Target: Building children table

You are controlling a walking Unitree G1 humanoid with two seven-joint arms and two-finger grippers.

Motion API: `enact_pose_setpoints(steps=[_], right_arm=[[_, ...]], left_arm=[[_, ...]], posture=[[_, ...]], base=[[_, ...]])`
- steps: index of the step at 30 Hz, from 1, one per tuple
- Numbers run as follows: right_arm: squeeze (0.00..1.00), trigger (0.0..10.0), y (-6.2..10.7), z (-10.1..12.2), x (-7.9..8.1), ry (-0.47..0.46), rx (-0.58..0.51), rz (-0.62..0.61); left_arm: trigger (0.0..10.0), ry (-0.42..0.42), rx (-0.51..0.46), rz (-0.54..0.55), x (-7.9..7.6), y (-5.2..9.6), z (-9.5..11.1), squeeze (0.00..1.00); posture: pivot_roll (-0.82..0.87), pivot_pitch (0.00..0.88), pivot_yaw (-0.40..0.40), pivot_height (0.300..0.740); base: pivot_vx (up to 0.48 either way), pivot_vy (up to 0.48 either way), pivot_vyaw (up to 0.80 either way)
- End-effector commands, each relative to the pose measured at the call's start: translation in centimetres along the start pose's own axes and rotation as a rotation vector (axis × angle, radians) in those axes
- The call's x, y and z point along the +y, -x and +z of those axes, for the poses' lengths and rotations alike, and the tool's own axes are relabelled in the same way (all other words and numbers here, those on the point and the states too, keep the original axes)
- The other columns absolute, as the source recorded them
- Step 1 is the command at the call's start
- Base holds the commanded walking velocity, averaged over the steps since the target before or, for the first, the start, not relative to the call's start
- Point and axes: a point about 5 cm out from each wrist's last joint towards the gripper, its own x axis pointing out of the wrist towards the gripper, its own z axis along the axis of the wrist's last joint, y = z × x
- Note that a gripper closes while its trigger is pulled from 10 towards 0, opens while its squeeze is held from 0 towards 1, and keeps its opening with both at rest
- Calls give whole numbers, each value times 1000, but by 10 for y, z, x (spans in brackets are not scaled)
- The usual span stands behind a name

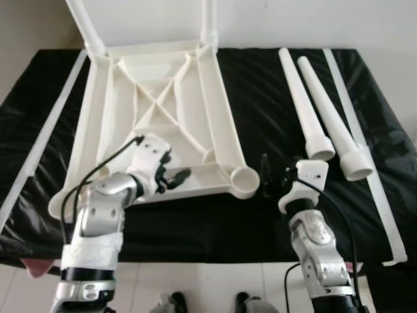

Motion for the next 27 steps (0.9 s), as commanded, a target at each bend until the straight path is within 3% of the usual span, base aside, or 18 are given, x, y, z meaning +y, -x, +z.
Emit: enact_pose_setpoints(steps=[1,4,5,10,14,17,22,24,25,27], right_arm=[[0,10000,2,-5,1,4,16,7],[0,10000,2,-5,1,5,16,9],[0,10000,1,-5,1,5,15,10],[0,10000,0,-4,1,6,13,13],[0,10000,0,-3,1,7,11,11],[0,10000,0,-3,1,7,11,10],[0,10000,2,-2,-1,8,11,-1],[0,10000,1,-2,-1,8,11,-4],[0,10000,1,-2,-1,8,11,-4],[0,10000,0,-2,0,7,10,0]], left_arm=[[10000,1,63,9,1,3,-17,1000],[10000,-17,29,-25,2,5,-12,1000],[10000,-28,19,-52,2,7,-11,0],[10000,-74,44,-78,6,9,-12,0],[10000,-43,150,-11,14,6,-24,0],[10000,-41,171,24,16,5,-26,0],[10000,59,258,245,29,1,-40,0],[10000,137,261,405,43,4,-42,0],[10000,137,261,405,43,4,-42,0],[10000,159,254,504,50,8,-41,0]], posture=[[-81,195,56,740],[-81,194,56,740],[-80,193,54,740],[-78,195,53,740],[-80,198,53,740],[-83,201,55,740],[-85,203,55,740],[-82,201,57,740],[-82,201,57,740],[-82,204,58,740]], base=[[0,0,0],[0,0,0],[0,0,0],[0,0,0],[0,0,0],[0,0,0],[0,0,0],[0,0,0],[0,0,0],[0,0,0]])
